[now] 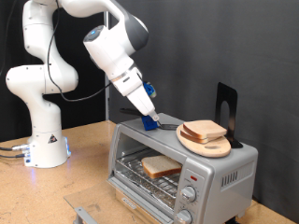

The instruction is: Make a piece of toast with the oven

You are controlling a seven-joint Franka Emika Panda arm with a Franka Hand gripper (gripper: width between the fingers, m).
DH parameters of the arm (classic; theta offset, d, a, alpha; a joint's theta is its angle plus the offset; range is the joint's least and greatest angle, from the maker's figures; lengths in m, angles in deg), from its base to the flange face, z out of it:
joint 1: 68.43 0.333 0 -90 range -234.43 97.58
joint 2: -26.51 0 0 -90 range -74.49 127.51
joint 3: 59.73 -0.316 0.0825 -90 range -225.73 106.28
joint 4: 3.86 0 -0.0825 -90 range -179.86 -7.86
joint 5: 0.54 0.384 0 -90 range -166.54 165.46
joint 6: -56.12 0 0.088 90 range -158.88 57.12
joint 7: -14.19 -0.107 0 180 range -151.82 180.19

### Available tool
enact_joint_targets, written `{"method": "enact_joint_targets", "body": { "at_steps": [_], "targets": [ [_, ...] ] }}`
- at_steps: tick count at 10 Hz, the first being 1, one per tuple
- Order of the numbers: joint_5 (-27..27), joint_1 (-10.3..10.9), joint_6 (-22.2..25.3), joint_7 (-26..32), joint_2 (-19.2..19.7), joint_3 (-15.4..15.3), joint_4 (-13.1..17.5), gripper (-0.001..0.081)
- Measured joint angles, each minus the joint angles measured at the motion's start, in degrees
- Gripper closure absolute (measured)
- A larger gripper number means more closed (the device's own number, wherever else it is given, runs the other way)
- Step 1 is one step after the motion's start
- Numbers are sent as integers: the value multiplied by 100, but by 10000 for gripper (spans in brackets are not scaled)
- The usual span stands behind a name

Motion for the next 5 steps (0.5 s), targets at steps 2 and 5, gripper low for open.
{"method": "enact_joint_targets", "body": {
  "at_steps": [2, 5],
  "targets": [
    [22, -5, 621, 0, -362, 360, 17, -2],
    [142, -12, 865, 274, -438, 600, -117, -2]
  ]
}}
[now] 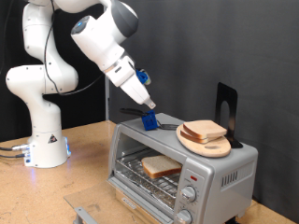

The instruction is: Make a piece of toast with the oven

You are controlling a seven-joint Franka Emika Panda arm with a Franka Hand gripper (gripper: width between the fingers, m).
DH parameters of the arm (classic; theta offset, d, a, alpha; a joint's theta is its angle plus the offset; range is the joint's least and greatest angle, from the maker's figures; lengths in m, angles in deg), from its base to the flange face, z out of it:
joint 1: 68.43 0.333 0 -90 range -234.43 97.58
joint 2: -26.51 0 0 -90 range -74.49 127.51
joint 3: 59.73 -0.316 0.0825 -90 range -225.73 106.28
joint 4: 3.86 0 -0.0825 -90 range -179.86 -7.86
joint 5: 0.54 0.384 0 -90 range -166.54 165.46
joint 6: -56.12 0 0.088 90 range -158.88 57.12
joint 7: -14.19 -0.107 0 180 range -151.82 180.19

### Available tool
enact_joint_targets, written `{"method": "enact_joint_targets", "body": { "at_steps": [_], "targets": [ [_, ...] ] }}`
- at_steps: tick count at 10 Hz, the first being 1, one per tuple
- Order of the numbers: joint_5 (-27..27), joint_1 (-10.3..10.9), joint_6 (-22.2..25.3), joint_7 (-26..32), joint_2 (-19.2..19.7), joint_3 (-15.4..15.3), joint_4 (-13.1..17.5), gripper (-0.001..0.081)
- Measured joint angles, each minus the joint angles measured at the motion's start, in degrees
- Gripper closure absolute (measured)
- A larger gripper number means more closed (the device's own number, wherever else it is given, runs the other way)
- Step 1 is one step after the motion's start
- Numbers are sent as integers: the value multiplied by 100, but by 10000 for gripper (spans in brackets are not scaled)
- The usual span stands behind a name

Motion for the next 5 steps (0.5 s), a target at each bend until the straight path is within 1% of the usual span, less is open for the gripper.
{"method": "enact_joint_targets", "body": {
  "at_steps": [1, 2, 3, 4, 5],
  "targets": [
    [37, -27, 276, 182, -93, 301, -100, -2],
    [39, -97, 401, 232, -152, 544, -184, -2],
    [40, -201, 383, 247, -181, 709, -249, -2],
    [19, -329, 231, 259, -195, 802, -309, -2],
    [-148, -486, 174, 276, -199, 875, -363, -2]
  ]
}}
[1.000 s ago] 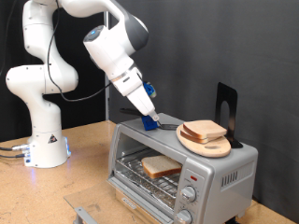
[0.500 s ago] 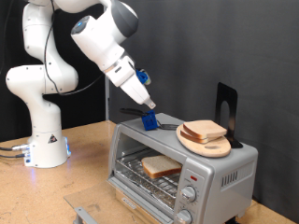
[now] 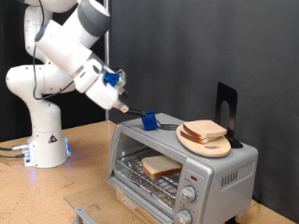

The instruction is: Make a piece of toast with the oven

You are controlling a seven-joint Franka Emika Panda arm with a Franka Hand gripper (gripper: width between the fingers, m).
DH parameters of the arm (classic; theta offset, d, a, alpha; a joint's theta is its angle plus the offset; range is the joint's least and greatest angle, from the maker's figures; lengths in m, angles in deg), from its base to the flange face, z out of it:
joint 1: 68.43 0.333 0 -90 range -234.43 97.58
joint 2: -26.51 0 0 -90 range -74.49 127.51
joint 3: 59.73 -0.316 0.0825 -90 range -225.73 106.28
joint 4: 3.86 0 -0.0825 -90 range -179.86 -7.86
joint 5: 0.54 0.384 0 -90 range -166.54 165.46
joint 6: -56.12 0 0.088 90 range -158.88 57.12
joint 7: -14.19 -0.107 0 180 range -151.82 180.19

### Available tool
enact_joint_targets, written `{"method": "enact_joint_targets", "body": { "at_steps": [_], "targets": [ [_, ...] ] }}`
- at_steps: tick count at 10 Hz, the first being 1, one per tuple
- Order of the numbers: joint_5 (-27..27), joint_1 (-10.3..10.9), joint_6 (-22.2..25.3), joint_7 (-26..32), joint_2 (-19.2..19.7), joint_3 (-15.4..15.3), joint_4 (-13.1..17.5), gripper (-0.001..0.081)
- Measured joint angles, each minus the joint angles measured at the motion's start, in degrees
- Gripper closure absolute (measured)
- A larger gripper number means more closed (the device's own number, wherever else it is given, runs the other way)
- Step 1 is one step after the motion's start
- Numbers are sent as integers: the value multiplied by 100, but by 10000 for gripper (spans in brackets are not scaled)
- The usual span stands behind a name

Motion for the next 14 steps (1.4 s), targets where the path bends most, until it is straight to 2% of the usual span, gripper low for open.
{"method": "enact_joint_targets", "body": {
  "at_steps": [1, 3, 4, 6, 9, 10, 11, 12, 14],
  "targets": [
    [-132, -104, 5, 12, -9, 34, -17, -2],
    [-106, -101, 139, 18, -2, 76, -19, -2],
    [-116, -146, 258, 77, 21, 202, -22, -2],
    [-228, -368, 501, 196, 136, 569, 11, -2],
    [-261, -656, 895, 410, 385, 1153, 251, -2],
    [-261, -694, 1028, 454, 476, 1269, 342, -2],
    [-262, -691, 1013, 453, 475, 1248, 328, -2],
    [-762, -715, 1422, 42, 501, 1237, 355, -2],
    [-1643, -805, 2634, -831, 714, 1347, 602, -2]
  ]
}}
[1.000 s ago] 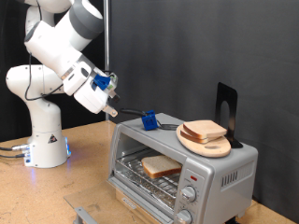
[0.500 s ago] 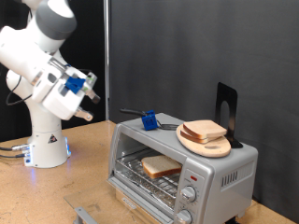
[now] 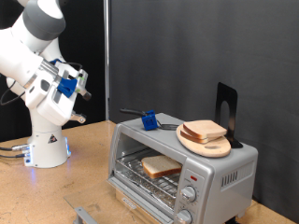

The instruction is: Make a piece of toast with the oven

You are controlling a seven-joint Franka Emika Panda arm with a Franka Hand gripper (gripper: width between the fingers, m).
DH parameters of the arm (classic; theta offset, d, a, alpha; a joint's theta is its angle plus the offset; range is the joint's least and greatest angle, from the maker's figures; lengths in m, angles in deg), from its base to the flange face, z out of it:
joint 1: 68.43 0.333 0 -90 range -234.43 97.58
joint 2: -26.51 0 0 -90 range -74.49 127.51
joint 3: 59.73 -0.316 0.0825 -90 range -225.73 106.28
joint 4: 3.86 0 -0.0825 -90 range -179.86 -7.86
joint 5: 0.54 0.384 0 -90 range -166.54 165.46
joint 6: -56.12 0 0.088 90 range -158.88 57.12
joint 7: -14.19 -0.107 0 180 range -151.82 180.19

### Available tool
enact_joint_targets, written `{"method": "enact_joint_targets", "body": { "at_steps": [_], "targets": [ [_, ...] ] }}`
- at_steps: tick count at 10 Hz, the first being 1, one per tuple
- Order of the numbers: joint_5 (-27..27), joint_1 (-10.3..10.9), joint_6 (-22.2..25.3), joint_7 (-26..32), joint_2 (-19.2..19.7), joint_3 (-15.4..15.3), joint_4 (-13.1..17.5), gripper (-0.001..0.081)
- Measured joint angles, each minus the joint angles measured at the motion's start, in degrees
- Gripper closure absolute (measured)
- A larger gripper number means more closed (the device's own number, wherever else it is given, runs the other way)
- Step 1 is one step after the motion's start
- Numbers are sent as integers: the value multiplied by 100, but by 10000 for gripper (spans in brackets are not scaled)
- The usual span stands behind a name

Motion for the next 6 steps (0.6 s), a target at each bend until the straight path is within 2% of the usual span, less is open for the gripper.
{"method": "enact_joint_targets", "body": {
  "at_steps": [2, 3, 4, 6],
  "targets": [
    [-725, -151, 1235, -562, 441, 222, 423, -2],
    [-922, -204, 1694, -740, 844, 285, 728, -2],
    [-884, -201, 1589, -668, 822, 267, 705, -2],
    [-766, -207, 2025, -1035, 841, 302, 703, -2]
  ]
}}
